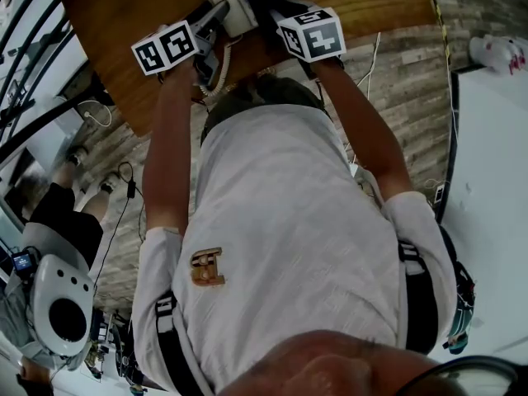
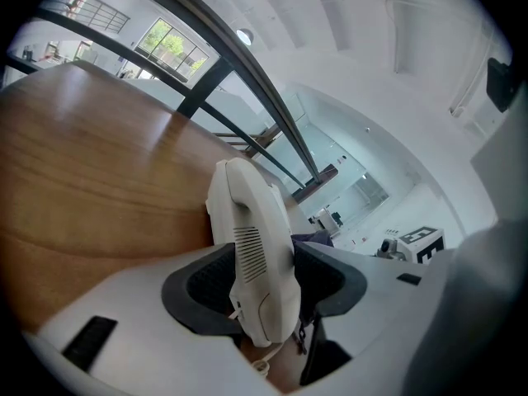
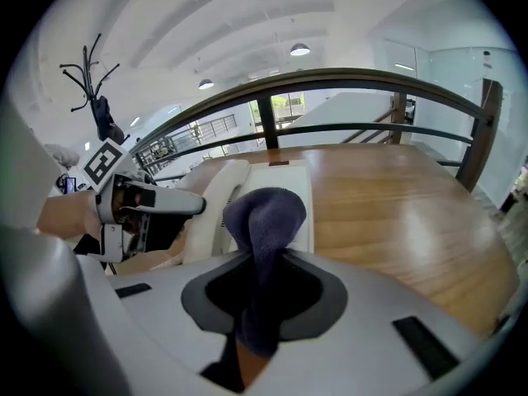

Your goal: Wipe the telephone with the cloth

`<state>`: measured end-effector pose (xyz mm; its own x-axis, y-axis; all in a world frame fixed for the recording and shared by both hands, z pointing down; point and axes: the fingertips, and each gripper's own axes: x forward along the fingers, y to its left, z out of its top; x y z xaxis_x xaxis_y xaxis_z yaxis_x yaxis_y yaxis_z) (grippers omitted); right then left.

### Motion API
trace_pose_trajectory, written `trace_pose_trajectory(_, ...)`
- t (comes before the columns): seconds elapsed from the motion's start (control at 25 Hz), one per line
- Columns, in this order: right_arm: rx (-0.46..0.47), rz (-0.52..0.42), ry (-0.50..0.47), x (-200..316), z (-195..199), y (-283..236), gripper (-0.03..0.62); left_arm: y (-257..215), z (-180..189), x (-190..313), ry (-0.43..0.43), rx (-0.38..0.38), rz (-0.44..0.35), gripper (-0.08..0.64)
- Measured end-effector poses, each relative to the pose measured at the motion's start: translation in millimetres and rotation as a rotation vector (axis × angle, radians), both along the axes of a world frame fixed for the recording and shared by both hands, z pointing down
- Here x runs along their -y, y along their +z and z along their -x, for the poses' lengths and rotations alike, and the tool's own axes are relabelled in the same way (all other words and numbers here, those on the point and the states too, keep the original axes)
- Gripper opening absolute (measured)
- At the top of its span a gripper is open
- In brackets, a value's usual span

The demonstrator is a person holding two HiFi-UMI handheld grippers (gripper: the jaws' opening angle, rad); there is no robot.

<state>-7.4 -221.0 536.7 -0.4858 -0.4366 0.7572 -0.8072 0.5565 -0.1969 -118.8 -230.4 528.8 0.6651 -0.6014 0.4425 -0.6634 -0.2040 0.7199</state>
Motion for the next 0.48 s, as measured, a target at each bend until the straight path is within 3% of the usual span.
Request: trace_pose_trajectory(0.48, -0.049, -0.002, 0.063, 22.9, -54.2, 2.1, 0.078, 0.4, 2.7, 1.7, -0.017, 0.006, 0.002, 0.244)
